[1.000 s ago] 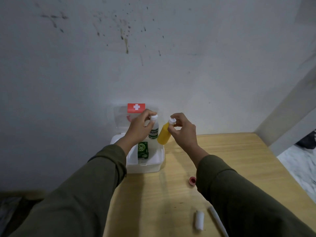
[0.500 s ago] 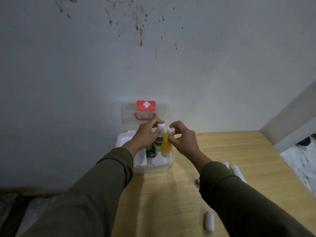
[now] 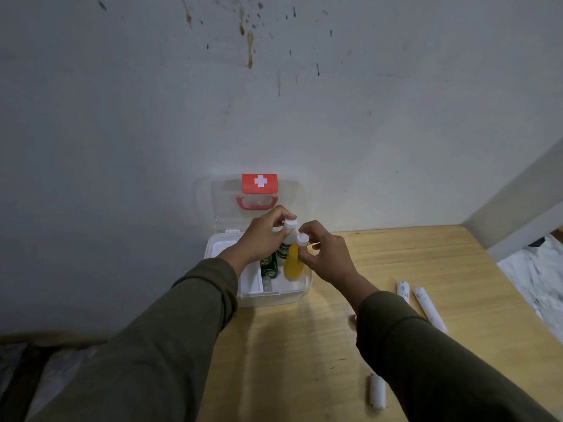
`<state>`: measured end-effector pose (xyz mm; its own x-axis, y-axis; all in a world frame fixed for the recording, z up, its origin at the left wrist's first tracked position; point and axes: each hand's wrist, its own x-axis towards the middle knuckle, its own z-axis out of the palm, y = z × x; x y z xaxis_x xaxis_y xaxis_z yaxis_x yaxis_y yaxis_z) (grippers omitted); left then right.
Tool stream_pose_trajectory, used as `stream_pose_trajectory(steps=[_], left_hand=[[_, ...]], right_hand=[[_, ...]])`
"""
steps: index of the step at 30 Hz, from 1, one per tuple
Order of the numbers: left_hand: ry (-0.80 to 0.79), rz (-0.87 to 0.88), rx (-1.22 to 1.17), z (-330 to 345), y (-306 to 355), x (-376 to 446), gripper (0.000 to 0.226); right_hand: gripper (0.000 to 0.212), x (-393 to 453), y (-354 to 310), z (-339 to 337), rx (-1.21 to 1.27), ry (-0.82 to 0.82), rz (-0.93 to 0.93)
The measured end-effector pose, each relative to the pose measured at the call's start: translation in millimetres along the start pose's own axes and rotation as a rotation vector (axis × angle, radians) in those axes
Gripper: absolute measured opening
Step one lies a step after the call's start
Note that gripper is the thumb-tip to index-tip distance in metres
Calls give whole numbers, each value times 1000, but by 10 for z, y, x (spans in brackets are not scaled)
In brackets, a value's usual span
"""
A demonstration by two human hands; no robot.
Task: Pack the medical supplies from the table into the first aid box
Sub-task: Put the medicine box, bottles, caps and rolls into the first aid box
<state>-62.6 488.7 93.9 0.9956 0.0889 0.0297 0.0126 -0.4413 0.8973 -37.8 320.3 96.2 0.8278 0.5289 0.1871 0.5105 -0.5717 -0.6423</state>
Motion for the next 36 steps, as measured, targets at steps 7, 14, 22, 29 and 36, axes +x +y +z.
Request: stream_pose_trajectory(steps=[7,14,22,29,36], left_hand=[[-69,0,109,39,-149,-39,23],[-81,-10,154,90,-242,-76,19],[-64,-18,131,117,-267,-70,27],[-16,-23,161,151,-247,-108,37],[126,49,218,174,-39,-112,28]], right_hand=[[32,-59,75,104,-86,-55,-9],[32,-89,105,174,-210,-70,-34],[28,-112,135,211,-244,-51,-49],[30,-153,117,173,-225,-49,-60],[32,-250,172,-37,-227,-17,-22]])
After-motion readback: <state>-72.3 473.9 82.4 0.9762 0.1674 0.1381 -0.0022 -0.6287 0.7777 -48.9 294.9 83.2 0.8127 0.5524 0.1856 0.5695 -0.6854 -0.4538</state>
